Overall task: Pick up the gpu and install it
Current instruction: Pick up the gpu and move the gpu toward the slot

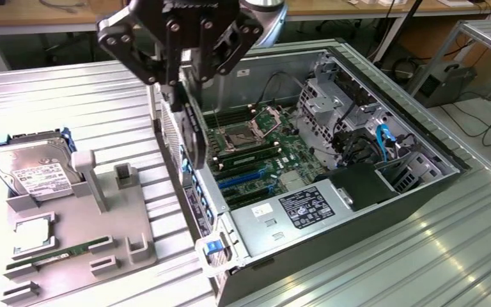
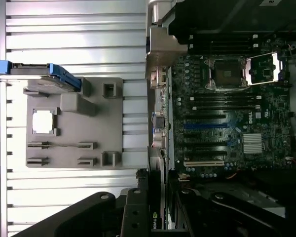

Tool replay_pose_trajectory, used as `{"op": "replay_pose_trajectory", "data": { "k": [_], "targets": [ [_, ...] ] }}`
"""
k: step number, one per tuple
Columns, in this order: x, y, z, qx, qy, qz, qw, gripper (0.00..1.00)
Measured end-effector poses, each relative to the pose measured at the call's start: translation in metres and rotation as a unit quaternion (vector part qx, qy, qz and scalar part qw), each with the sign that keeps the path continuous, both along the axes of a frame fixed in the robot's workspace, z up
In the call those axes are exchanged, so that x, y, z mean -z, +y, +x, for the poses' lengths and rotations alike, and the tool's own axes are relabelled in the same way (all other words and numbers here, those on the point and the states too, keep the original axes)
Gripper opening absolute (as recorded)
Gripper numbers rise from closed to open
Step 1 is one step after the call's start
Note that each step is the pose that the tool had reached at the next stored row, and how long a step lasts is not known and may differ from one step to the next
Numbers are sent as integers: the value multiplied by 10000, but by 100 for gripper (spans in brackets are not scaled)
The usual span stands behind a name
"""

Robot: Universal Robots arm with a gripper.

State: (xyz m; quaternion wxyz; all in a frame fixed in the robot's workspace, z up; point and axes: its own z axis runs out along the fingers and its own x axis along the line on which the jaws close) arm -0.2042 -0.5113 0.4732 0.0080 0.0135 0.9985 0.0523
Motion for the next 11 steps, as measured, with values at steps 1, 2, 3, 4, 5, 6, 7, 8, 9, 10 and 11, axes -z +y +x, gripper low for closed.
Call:
{"op": "replay_pose_trajectory", "data": {
  "k": [1, 2, 3, 4, 5, 6, 7, 8, 9, 10, 11],
  "targets": [
    [-36, -10, 44, -1, 1, 7, 10000, 26],
    [-101, -27, 124, -1, 3, 17, 10000, 26],
    [-129, -35, 164, -1, 4, 22, 10000, 26],
    [-156, -45, 219, -2, 7, 26, 10000, 26],
    [-173, -52, 279, -2, 11, 28, 10000, 26],
    [-175, -56, 322, -1, 13, 29, 10000, 26],
    [-176, -59, 366, -1, 14, 29, 10000, 26],
    [-176, -60, 412, -2, 15, 30, 10000, 26],
    [-176, -60, 472, -2, 15, 30, 10000, 26],
    [-173, -60, 515, -2, 15, 30, 10000, 26],
    [-166, -60, 558, -2, 16, 30, 10000, 26]
  ]
}}
